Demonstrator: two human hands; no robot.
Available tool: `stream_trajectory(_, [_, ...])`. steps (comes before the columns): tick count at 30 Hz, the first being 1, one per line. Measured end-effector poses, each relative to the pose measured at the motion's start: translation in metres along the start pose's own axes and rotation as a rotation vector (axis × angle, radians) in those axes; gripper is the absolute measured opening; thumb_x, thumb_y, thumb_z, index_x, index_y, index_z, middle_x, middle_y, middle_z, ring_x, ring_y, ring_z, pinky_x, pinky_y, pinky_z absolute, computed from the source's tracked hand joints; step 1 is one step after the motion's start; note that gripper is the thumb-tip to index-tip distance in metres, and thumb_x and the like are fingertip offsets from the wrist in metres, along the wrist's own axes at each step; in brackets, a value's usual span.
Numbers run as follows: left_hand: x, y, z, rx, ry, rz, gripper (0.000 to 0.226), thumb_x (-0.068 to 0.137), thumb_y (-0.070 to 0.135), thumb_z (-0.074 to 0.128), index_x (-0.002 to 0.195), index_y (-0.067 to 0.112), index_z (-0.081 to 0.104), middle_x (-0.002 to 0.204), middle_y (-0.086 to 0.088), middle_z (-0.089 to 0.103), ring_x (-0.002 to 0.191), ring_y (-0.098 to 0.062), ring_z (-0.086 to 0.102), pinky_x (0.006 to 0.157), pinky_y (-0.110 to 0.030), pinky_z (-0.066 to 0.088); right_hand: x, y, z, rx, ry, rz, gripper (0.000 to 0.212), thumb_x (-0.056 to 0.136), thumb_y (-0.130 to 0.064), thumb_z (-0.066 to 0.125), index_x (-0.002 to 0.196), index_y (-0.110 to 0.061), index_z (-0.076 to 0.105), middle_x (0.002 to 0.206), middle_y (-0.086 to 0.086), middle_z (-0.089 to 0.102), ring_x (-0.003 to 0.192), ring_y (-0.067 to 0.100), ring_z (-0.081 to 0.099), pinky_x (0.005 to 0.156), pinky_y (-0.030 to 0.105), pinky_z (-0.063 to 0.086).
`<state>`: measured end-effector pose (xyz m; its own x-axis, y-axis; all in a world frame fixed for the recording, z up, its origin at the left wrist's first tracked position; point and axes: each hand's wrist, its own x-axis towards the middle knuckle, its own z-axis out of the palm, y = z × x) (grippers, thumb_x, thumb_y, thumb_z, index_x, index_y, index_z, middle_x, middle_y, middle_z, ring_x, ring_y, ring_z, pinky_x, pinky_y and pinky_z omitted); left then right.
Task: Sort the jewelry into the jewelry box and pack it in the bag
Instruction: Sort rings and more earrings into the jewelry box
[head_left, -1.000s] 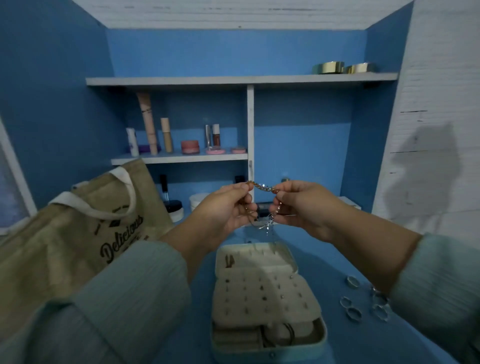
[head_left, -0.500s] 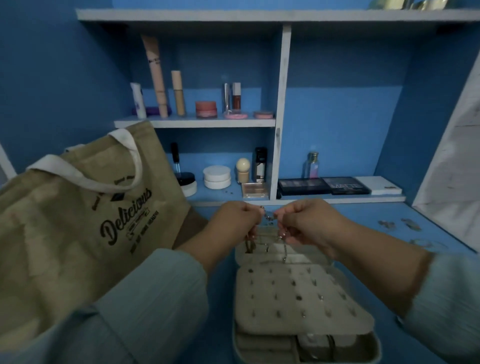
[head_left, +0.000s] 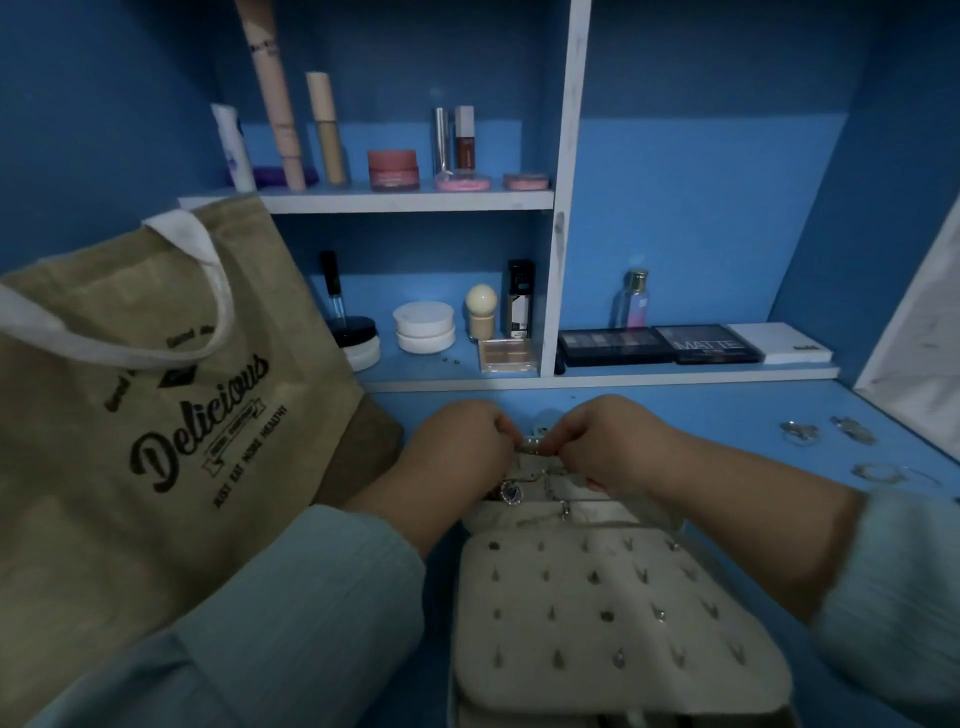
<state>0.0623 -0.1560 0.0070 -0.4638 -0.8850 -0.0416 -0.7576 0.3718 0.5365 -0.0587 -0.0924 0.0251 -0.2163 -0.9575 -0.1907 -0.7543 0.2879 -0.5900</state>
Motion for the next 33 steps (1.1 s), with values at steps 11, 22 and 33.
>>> stream_trajectory(11, [0.01, 0.003, 0.002, 0.305, -0.103, -0.074, 0.03, 0.091, 0.015, 0.052, 0.119, 0.014, 0.062, 0.124, -0.005, 0.057, 0.111, -0.02, 0.054, 0.095, -0.03, 0.042, 0.009, 0.0, 0.002, -0.246, 0.013, -0.121, 0.031, 0.089, -0.007, 0.051, 0.104, -0.025, 0.071, 0.115, -0.008, 0.063, 0.105, 0.013, 0.057, 0.095, 0.023, 0.043])
stream_trajectory(22, [0.027, -0.001, 0.005, 0.452, -0.221, -0.062, 0.039, 0.093, 0.022, 0.052, 0.132, 0.022, 0.053, 0.138, -0.004, 0.045, 0.119, -0.022, 0.048, 0.1, -0.03, 0.036, 0.018, 0.0, 0.009, -0.543, 0.042, -0.181, 0.036, 0.088, -0.014, 0.05, 0.112, -0.036, 0.066, 0.111, -0.002, 0.059, 0.101, 0.019, 0.057, 0.088, 0.032, 0.051])
stream_trajectory(33, [0.031, 0.001, 0.009, 0.407, -0.252, -0.167, 0.038, 0.095, 0.027, 0.051, 0.128, 0.009, 0.052, 0.131, -0.01, 0.05, 0.118, -0.023, 0.048, 0.093, -0.03, 0.037, 0.025, -0.002, 0.012, -0.577, -0.028, -0.133, 0.028, 0.087, -0.017, 0.053, 0.11, -0.025, 0.067, 0.109, 0.0, 0.062, 0.096, 0.019, 0.059, 0.086, 0.034, 0.052])
